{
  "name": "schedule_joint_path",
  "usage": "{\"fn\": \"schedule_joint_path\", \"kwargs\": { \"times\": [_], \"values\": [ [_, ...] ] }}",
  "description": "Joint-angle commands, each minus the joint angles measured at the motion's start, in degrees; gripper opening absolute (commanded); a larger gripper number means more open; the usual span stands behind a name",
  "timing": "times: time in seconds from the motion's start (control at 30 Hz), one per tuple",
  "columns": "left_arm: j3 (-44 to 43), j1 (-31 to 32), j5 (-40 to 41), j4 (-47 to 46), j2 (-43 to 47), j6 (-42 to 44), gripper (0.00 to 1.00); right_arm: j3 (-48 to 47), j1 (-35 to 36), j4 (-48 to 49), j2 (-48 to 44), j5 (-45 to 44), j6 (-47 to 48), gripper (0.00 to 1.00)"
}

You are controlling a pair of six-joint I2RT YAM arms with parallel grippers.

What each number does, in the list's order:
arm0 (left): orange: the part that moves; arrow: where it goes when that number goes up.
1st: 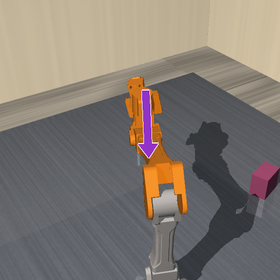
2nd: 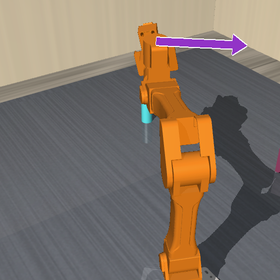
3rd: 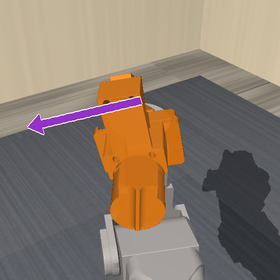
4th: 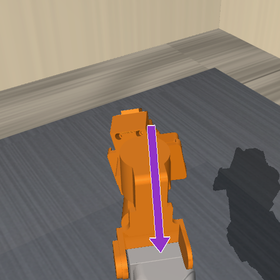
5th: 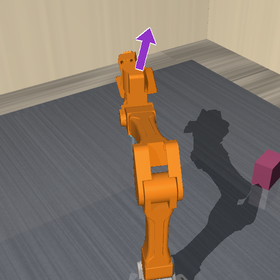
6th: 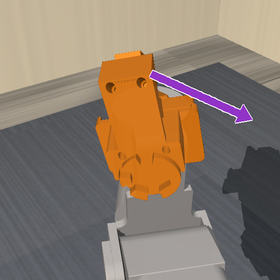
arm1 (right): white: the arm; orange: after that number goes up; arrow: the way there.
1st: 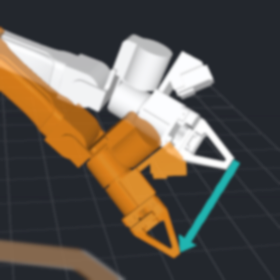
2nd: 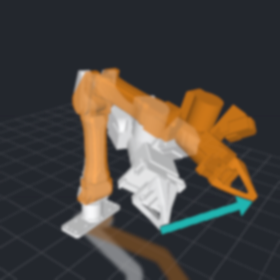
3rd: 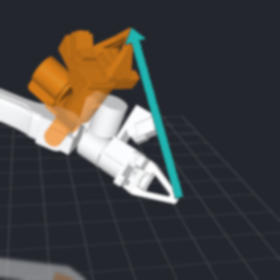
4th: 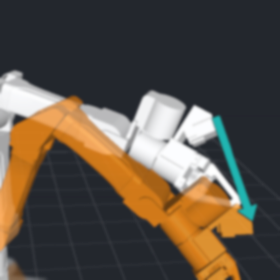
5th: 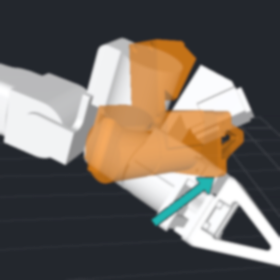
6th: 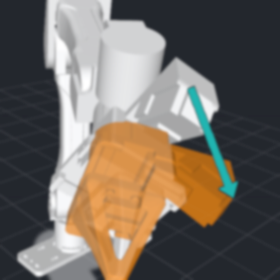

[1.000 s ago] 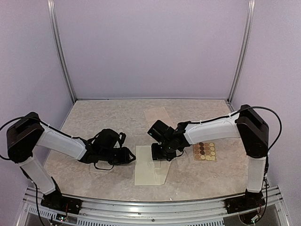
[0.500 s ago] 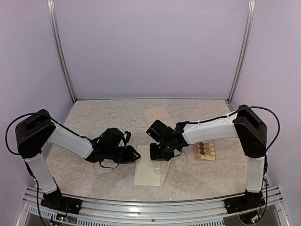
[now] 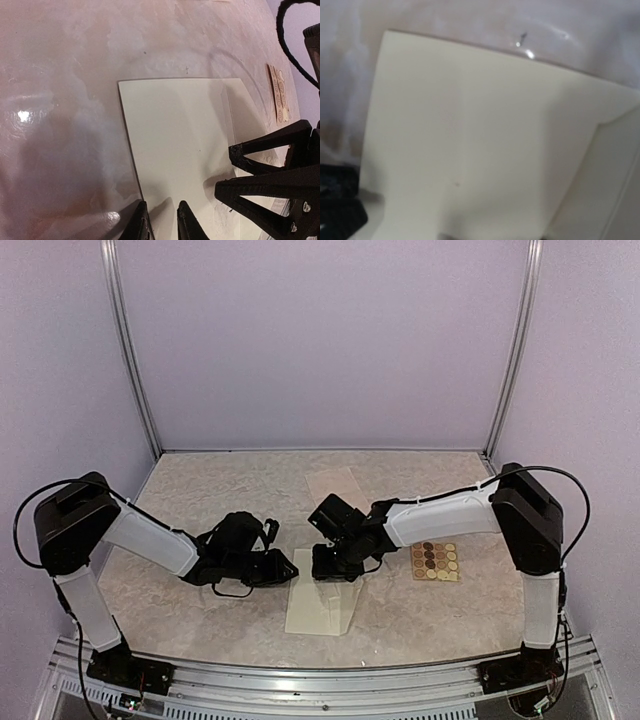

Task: Place the letter into the envelope and seal it

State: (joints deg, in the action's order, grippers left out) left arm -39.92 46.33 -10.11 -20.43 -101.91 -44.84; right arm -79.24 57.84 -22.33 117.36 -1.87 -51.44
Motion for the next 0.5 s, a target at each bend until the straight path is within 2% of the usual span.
{"fn": "schedule_joint_path", "kwargs": {
  "times": [0.0, 0.13, 0.27, 0.47],
  "values": [
    [0.7, 0.5, 0.0, 2.3, -0.6, -0.4, 0.19, -0.8, 0.3, 1.4, 0.2, 1.8, -0.1, 0.44],
    [2.5, 0.5, 1.6, 2.6, 2.3, -0.9, 0.24, 0.9, 0.2, -0.4, -3.0, -0.7, -0.6, 0.48],
    [3.7, 0.6, 0.9, 3.4, 5.2, -1.3, 0.34, 3.7, 0.3, -1.6, -6.1, -1.5, -1.3, 0.58],
    [5.4, 2.1, -1.2, 2.5, 7.0, -2.1, 0.37, 6.6, 1.4, -0.6, -8.2, -0.4, -2.9, 0.58]
  ]
}}
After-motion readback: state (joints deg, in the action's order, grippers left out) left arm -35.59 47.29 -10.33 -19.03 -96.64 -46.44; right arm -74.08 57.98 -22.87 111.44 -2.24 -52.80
